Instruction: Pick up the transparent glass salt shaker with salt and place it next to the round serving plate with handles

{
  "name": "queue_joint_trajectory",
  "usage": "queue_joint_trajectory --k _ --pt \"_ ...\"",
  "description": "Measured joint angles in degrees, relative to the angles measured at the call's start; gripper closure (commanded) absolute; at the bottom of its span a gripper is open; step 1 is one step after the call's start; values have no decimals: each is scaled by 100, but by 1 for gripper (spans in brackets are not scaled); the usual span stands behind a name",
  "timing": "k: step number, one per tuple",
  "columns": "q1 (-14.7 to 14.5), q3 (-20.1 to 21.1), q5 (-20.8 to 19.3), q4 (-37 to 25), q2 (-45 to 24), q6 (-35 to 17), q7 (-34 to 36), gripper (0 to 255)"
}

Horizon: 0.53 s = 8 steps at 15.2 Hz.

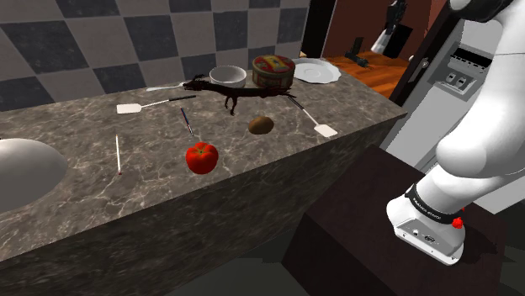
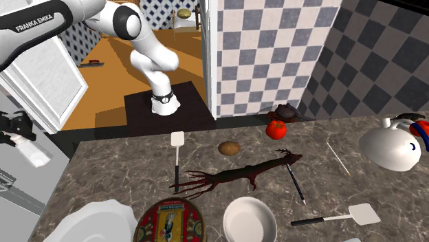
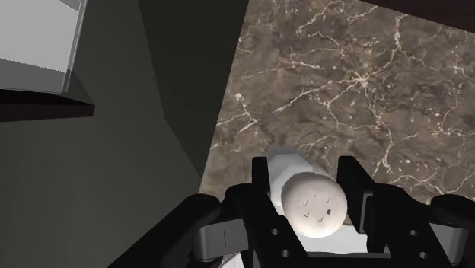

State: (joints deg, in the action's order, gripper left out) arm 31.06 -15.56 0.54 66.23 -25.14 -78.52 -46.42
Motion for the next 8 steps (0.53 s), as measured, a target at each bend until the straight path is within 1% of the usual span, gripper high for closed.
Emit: queue_joint_trajectory --k 3,6,8 --pt "322 -66 81 -661 -485 158 -322 255" --pt "355 -75 81 -485 -505 -36 -373 255" --pt "323 -77 61 -198 -413 -231 -361 255"
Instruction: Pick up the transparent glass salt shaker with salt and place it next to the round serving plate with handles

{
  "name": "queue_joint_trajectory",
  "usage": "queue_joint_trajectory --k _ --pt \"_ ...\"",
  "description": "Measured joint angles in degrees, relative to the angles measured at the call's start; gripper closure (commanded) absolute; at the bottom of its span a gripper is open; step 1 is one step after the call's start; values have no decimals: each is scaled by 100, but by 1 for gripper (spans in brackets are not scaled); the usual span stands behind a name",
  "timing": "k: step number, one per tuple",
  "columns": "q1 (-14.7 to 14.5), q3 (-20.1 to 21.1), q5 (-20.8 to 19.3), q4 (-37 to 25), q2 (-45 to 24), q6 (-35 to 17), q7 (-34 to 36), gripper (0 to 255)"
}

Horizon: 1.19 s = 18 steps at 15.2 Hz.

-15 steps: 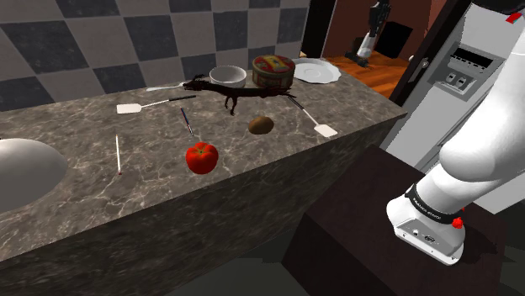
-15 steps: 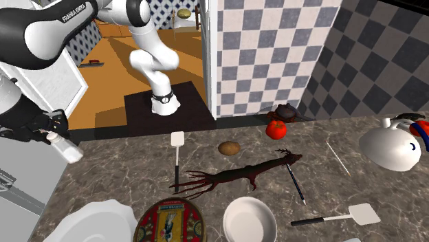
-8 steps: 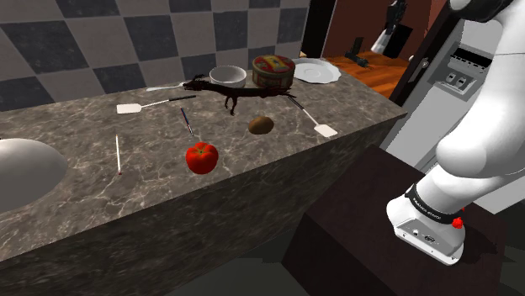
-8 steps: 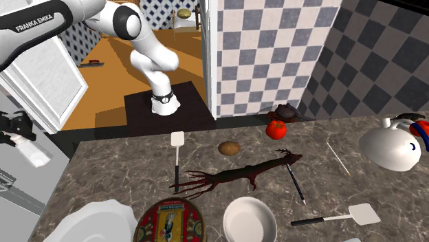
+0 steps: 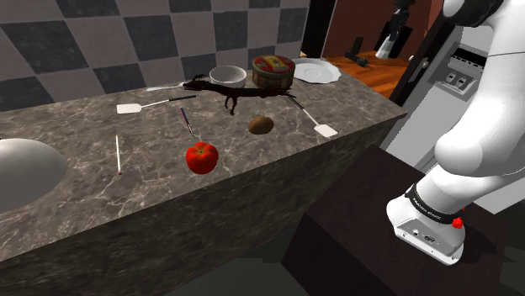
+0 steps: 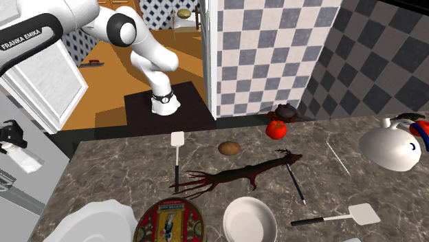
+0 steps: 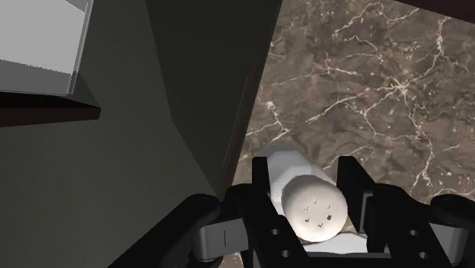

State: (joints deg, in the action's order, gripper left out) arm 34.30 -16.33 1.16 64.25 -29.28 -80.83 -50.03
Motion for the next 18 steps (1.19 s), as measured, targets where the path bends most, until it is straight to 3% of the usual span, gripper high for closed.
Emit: queue_joint_trajectory --k 18 --pt "-102 31 -3 1492 55 -1429 94 255"
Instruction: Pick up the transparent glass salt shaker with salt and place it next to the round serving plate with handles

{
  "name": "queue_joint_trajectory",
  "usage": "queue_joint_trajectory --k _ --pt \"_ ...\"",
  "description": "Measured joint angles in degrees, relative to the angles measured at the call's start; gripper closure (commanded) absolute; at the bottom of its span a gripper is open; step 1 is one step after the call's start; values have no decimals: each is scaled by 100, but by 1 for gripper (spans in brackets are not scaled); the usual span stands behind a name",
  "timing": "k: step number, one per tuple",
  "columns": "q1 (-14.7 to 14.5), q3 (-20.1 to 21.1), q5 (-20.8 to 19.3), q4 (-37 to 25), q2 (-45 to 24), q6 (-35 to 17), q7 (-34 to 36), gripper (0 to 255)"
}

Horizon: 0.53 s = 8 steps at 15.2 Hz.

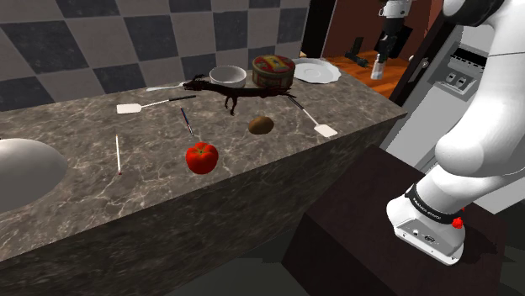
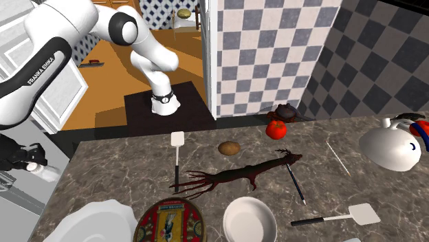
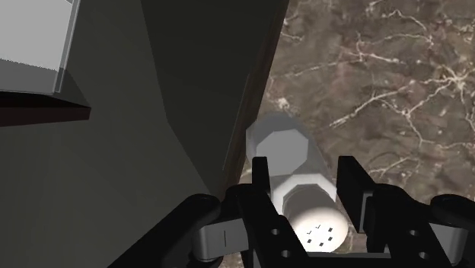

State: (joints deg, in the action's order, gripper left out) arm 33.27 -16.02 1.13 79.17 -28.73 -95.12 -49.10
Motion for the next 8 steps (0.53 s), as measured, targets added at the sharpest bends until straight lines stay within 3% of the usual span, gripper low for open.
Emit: queue_joint_trajectory --k 8 --pt "1 20 31 422 -136 -553 12 255"
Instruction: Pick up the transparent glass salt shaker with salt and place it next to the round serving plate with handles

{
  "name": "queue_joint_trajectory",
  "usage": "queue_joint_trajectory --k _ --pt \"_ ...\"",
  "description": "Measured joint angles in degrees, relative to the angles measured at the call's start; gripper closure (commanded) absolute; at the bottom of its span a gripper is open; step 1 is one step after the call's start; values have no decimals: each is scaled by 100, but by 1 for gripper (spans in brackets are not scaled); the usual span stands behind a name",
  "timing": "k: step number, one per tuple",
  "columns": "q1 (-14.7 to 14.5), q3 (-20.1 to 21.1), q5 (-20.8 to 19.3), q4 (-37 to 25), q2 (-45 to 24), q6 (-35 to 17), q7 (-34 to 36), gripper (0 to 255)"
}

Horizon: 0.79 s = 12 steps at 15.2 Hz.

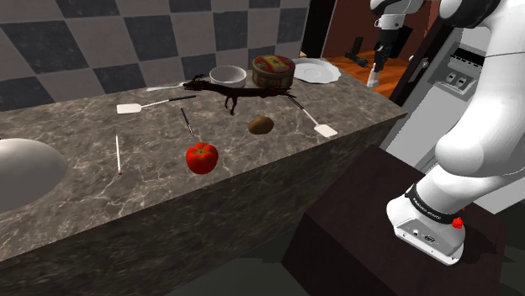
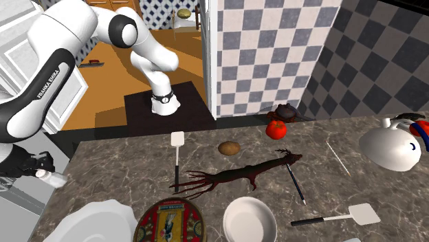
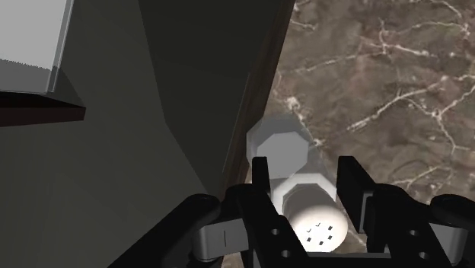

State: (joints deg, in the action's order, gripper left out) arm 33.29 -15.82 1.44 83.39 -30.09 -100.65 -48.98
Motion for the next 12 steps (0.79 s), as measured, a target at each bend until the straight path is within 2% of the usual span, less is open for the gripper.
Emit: queue_joint_trajectory --k 7,8,12 --pt "-9 5 4 71 -11 -84 13 255" --pt "-9 5 4 71 -11 -84 13 0" --pt "-9 5 4 71 -11 -85 13 0"
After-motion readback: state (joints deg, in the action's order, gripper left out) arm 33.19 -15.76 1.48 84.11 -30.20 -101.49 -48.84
